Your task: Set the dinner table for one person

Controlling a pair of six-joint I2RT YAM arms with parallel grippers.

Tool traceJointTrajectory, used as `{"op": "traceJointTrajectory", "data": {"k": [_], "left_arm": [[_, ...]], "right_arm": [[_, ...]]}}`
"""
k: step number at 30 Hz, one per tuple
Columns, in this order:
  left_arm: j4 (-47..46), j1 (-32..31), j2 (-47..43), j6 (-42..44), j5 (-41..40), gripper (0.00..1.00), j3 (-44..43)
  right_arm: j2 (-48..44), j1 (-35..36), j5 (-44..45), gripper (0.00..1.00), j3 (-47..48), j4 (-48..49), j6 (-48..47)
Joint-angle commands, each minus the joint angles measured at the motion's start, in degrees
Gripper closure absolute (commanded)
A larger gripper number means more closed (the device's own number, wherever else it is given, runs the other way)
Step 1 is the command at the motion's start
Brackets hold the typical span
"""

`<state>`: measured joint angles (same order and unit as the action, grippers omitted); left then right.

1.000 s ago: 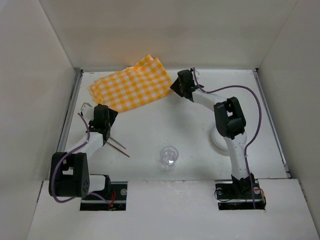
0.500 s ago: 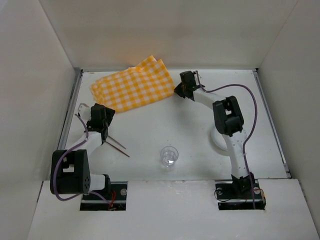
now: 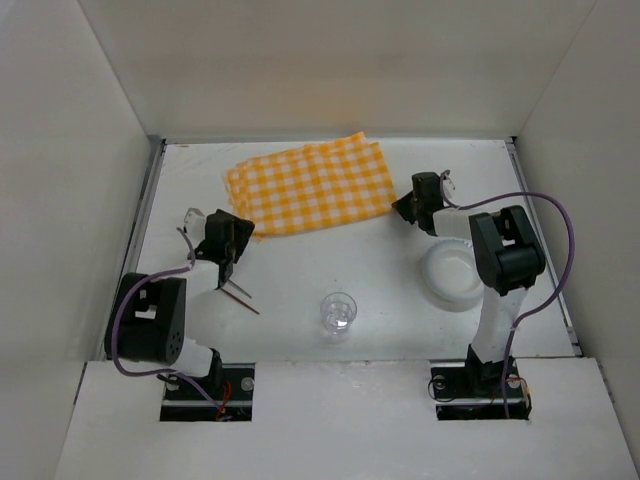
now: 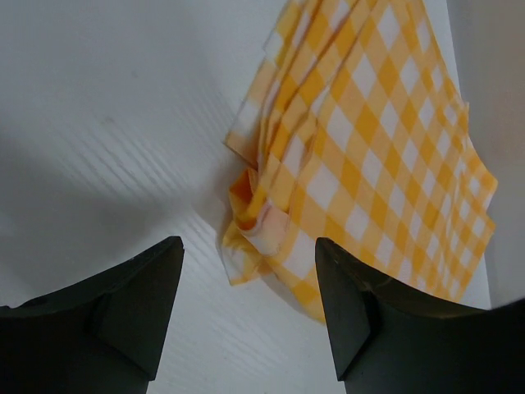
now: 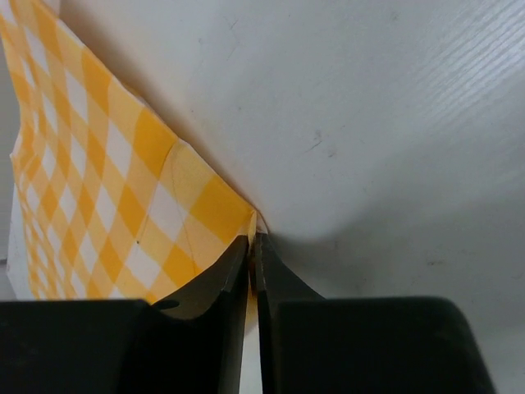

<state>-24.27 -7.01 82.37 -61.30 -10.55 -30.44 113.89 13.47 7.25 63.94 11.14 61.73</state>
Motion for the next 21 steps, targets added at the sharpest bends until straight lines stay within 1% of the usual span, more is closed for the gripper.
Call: {"op": "traceJointTrajectory", "data": {"k": [1, 4, 7, 11, 16, 17, 21], "left_arm": [[-3.1, -3.0, 1.8, -6.0, 7.6, 0.37, -0.8], [-4.5, -6.3, 3.6, -9.0, 8.1, 0.41, -0.9], [-4.6, -8.1, 4.3, -11.0, 6.3, 0.44, -0.7], [-3.9, -8.8, 5.9, -12.1, 3.1, 0.46, -2.1], [-4.4, -9.0, 10.7, -13.8, 3.0, 0.49, -5.9], [-5.0, -9.1, 11.7, -14.6, 3.2, 0.51, -6.3], [-8.6, -9.7, 11.6, -15.3, 2.7, 0.56, -4.9]], "right_arm": [[-2.1, 1.2, -1.3, 0.84, -1.6, 5.6, -0.1], [-2.3, 1.4, -1.4, 0.76, -2.1, 6.3, -1.3], [-2.2, 1.4, -1.3, 0.73, -2.1, 6.4, -1.9], [-2.2, 1.4, -1.4, 0.71, -2.6, 7.5, -1.9], [-2.9, 1.4, -1.4, 0.7, -3.6, 8.4, -2.1], [-3.0, 1.4, -1.4, 0.7, -3.9, 8.5, -2.3], [-3.0, 1.4, -1.3, 0.7, -4.5, 8.7, -3.4]]}}
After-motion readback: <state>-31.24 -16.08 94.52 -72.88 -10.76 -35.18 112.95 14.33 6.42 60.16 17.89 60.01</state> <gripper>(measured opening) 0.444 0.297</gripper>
